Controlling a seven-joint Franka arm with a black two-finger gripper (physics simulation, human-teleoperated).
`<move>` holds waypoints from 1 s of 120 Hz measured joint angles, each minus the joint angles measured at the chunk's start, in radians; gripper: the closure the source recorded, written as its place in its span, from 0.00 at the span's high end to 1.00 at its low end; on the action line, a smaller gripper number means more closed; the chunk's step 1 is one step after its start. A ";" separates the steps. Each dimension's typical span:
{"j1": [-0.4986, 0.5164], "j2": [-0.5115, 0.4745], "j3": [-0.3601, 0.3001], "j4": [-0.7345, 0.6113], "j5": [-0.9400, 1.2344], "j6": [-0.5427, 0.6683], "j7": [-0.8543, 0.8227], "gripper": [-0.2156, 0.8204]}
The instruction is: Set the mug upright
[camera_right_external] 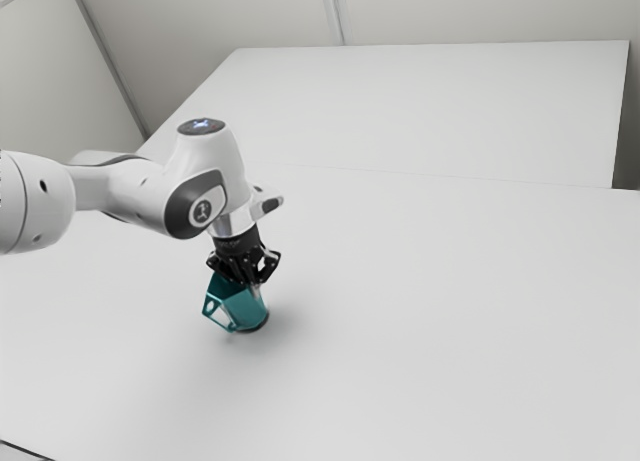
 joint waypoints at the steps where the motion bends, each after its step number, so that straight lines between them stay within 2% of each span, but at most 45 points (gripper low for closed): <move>1: 0.000 0.001 0.000 0.000 0.000 0.000 -0.001 0.03; 11: -0.001 0.011 0.001 0.000 0.000 0.003 -0.006 0.03; 34: 0.001 -0.006 -0.002 0.001 -0.003 -0.007 -0.010 0.44; 54: 0.001 -0.052 -0.003 0.002 -0.004 -0.018 -0.012 0.63; 76: -0.003 -0.112 -0.005 0.027 -0.011 -0.040 -0.013 0.72; 120: -0.003 -0.107 0.000 0.317 0.034 -0.223 0.042 0.78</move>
